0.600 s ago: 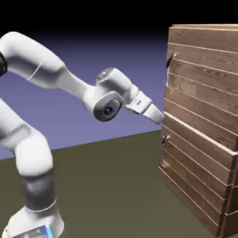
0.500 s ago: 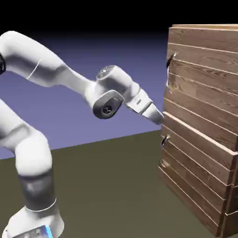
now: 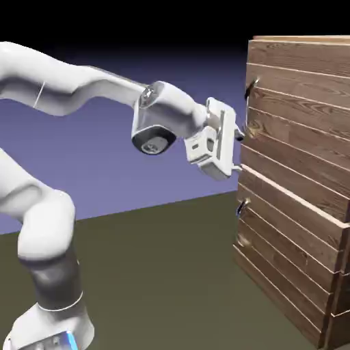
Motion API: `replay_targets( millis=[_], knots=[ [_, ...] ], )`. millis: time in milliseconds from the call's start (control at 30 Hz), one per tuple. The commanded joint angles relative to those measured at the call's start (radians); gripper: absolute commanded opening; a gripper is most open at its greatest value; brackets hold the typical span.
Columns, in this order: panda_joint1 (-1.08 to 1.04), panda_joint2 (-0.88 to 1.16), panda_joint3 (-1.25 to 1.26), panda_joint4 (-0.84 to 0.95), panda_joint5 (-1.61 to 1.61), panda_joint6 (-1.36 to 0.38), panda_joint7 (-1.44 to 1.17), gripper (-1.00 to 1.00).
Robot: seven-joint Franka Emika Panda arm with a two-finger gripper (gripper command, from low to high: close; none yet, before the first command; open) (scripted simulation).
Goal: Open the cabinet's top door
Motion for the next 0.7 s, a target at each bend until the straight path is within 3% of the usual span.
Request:
replay_targets(
  millis=[0, 667],
  knots=[
    [-0.012, -0.004, 0.012, 0.007, 0.044, -0.002, 0.013, 0.00],
    [-0.243, -0.075, 0.257, 0.142, 0.914, -0.036, 0.282, 0.00]
  ],
)
